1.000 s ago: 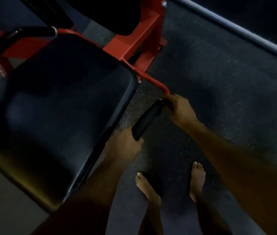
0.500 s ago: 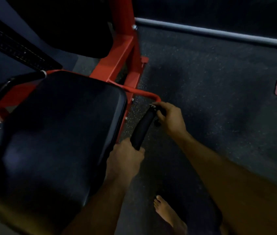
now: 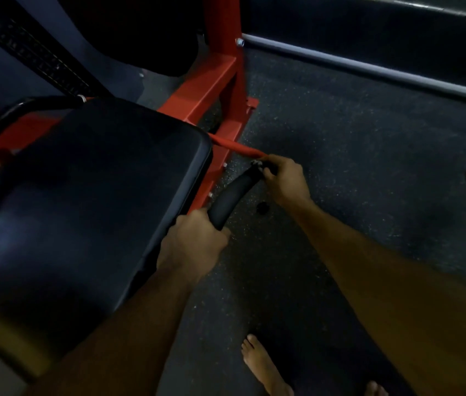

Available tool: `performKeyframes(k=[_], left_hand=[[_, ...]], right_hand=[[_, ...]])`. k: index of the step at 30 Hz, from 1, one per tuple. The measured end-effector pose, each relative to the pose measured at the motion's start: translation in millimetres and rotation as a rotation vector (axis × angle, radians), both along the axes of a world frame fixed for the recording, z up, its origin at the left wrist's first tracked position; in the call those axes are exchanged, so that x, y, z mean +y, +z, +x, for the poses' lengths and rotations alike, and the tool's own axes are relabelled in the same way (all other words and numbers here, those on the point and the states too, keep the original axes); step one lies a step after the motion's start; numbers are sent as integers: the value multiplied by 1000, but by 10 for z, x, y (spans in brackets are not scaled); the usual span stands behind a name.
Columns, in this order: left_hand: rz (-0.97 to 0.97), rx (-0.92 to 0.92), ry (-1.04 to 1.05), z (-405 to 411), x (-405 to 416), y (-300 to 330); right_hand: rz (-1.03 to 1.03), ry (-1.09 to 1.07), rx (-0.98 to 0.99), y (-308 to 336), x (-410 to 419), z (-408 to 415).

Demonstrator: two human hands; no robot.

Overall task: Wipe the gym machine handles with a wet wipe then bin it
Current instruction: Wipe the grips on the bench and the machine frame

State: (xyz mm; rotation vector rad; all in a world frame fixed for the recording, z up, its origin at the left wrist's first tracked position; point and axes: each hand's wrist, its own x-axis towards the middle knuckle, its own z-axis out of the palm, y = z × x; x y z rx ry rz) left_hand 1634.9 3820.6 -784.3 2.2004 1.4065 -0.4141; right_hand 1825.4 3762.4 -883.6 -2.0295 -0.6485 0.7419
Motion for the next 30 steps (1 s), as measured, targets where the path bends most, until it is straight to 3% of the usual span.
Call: performKeyframes(k=[3,7,13,19,30], left_hand=[[1,4,-7,11,-4,-3],[12,-11,-7,2,-11,2],[41,-7,-30,12,-22,2],[69,1,-39,16,-37,27],[71,-2,-27,7,-18,-28]], right_hand=[[-7,43,14,83,58,-53],[135,150,-50,140,-186,-218],[45,-86,70,11,-23,-168],[292,50,-49,174,-217,-392],[136,-117,119,129,35,-291]])
